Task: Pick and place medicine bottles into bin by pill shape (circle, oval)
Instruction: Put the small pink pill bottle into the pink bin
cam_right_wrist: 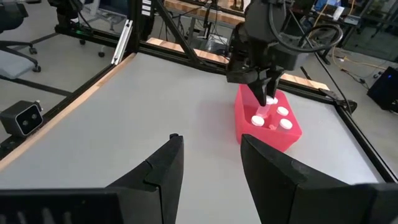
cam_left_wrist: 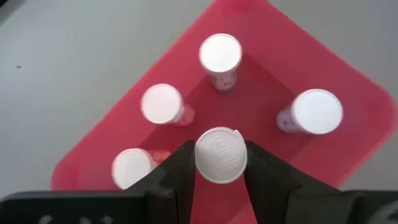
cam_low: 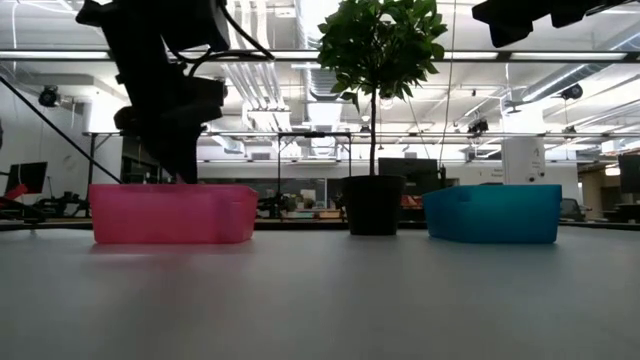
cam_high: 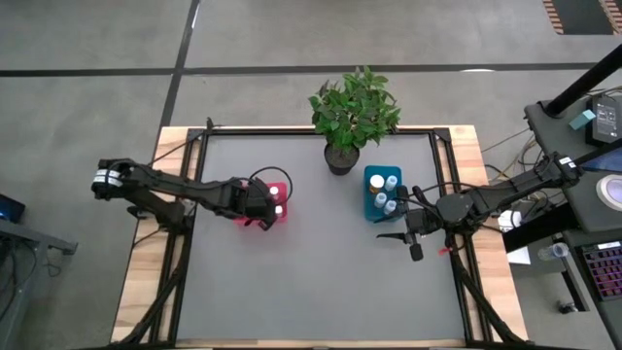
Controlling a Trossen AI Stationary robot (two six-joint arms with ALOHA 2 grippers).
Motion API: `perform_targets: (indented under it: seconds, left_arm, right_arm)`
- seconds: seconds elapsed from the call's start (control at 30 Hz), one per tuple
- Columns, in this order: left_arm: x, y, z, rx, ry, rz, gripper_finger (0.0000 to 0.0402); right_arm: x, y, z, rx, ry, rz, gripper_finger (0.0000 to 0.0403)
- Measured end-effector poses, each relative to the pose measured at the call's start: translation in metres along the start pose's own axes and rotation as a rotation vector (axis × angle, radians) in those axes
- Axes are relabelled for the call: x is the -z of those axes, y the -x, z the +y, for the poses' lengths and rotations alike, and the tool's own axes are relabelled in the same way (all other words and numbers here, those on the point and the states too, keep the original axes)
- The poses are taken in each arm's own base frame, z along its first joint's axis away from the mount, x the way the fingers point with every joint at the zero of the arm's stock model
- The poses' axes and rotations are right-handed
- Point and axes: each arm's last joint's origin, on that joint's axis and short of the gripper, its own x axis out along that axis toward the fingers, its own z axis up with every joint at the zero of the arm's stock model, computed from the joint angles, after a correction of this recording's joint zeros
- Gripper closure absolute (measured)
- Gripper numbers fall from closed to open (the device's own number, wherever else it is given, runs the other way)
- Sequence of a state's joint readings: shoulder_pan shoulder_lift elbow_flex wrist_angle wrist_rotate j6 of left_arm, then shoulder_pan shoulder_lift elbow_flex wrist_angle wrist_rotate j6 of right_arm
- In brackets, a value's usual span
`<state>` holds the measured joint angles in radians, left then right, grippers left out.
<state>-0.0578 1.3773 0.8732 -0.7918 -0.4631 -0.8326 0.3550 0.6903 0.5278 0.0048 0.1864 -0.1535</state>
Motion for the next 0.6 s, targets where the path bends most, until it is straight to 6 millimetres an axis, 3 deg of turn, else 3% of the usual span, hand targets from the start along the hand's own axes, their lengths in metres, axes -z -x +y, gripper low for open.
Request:
perform_targets:
  seconds: [0.6]
  left_arm:
    - [0.005, -0.015, -0.006, -0.027, -0.021, 0.028, 0.0301]
  right_arm:
    - [0.000, 0.000, 0.000, 0.000, -0.003, 0.000, 0.0252]
